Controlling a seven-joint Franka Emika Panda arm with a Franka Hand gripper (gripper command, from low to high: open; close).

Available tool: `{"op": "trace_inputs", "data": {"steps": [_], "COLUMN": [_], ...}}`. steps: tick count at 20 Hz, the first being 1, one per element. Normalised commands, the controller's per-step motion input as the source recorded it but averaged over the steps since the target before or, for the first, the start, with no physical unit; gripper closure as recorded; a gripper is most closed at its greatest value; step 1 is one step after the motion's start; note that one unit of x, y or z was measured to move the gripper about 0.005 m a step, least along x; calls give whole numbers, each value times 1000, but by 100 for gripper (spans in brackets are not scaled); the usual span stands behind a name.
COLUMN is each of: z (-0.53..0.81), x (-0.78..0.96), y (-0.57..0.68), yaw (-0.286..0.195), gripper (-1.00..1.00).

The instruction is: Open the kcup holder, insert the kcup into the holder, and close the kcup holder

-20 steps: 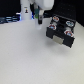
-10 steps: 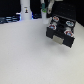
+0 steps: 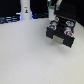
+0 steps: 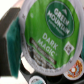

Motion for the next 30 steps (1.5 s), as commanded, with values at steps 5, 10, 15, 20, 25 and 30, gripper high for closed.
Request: {"op": "trace_inputs", "data": {"steps": [5,10,15,20,25,30], "z": [56,13,-51,-50,-104,11], "x": [-7,24,148,162,222,346], "y": [622,616,497,221,121,87], "yaw": [30,37,36,21,10,-7], "gripper": [100,100,100,100,100,100]}}
